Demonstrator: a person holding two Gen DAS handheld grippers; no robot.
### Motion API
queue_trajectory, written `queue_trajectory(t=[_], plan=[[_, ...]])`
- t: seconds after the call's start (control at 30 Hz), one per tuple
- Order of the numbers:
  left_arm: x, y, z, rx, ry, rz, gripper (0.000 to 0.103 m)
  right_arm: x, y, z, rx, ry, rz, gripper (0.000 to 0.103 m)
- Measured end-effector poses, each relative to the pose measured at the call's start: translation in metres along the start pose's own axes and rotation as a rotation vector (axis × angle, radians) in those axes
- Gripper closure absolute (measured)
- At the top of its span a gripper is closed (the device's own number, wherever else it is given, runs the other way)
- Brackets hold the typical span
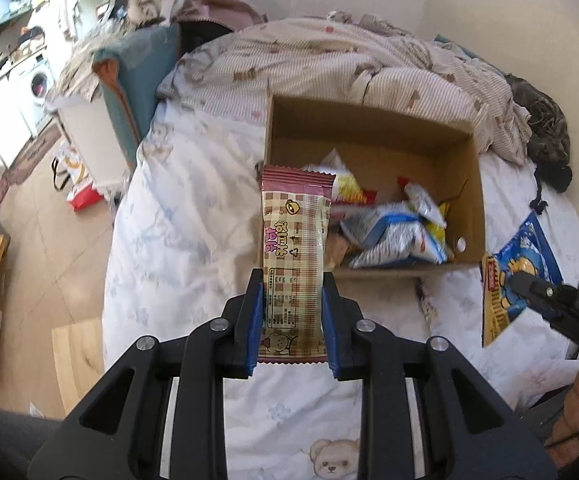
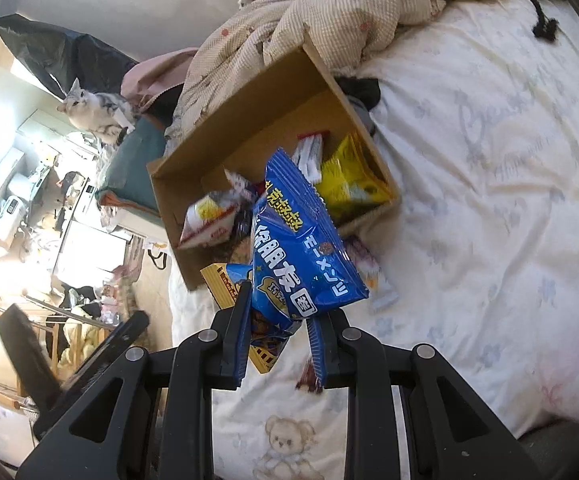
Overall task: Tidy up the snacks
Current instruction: 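Carry the wafer bar with the left gripper while the right gripper carries the blue bag over the box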
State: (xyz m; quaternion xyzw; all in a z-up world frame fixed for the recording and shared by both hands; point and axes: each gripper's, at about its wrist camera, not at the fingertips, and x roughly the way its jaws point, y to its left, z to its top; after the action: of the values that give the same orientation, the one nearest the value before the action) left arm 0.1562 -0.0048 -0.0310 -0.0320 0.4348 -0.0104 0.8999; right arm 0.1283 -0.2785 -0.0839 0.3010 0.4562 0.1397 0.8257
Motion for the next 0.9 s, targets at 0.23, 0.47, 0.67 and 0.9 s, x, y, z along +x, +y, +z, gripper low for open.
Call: queue_trajectory(t=[0.23,0.47,0.67,0.9], plan=[[0.016,-0.003,0.037,0.039,-0.009,0.018,0.081,0.011,0.001,0.034,0.022,-0.029,0.015,0.077],[0.042,-0.018,0.071,0.069,-0.011,-0.006,0.081,0.032,-0.003,0.057,0.045,-0.016,0.008,0.077],[0.066,-0.035,0.089,0.063,0.03,-0.044,0.081,0.048,-0.002,0.072,0.031,-0.004,-0.006,0.077],[0.086,-0.064,0.104,0.129,0.041,-0.03,0.08,0.071,-0.006,0.091,0.012,0.01,-0.047,0.077]])
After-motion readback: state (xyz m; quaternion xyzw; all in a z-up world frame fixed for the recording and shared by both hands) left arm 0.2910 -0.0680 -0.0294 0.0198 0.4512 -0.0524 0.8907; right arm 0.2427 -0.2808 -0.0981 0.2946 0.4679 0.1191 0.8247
